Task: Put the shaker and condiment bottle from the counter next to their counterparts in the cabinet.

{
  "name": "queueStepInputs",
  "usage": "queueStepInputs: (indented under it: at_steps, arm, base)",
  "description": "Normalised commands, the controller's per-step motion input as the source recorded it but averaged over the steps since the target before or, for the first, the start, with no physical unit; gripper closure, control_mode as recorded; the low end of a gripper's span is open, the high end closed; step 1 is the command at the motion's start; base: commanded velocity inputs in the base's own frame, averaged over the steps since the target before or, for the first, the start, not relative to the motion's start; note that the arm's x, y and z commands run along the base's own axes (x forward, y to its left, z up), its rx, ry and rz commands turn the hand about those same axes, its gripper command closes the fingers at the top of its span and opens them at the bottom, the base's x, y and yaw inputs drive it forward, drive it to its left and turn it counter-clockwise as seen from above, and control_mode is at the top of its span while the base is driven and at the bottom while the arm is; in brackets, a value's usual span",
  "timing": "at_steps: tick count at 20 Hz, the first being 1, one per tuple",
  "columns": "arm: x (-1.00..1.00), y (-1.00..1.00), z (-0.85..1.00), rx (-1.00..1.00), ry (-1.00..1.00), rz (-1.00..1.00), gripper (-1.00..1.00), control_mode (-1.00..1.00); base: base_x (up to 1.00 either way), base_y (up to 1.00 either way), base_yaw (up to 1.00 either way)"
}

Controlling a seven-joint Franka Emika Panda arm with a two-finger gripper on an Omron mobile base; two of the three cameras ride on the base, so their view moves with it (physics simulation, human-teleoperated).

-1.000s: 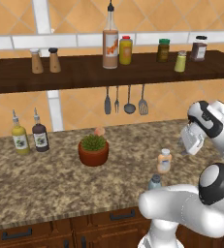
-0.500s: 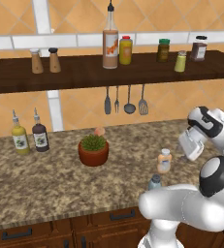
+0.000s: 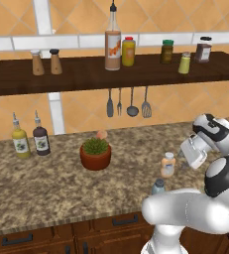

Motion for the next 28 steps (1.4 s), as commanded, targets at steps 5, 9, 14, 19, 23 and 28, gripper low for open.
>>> queueStepInputs:
  at_steps: [5, 9, 14, 19, 23, 28]
  arm:
    - [0.09, 0.14, -0.08, 0.08, 0.0, -0.02, -1.0, -1.0]
    - [0.12, 0.18, -0.04, 0.06, 0.0, -0.09, -1.0, -1.0]
    - [0.05, 0.07, -0.08, 0.07, 0.0, -0.08, -1.0, -1.0]
    - [0.06, 0.16, -0.15, 0.06, 0.0, -0.07, -1.0, -1.0]
    - [0.18, 0.26, -0.15, 0.04, 0.0, -0.08, -1.0, -1.0]
    - [0.11, 0.18, -0.18, 0.01, 0.04, -0.04, 1.0, -1.0]
  base:
    - [0.0, 0.0, 0.0]
    - [0.0, 0.0, 0.0]
    - [0.0, 0.0, 0.0]
    - [0.0, 0.0, 0.0]
    - [0.0, 0.0, 0.0]
    - [0.0, 0.0, 0.0]
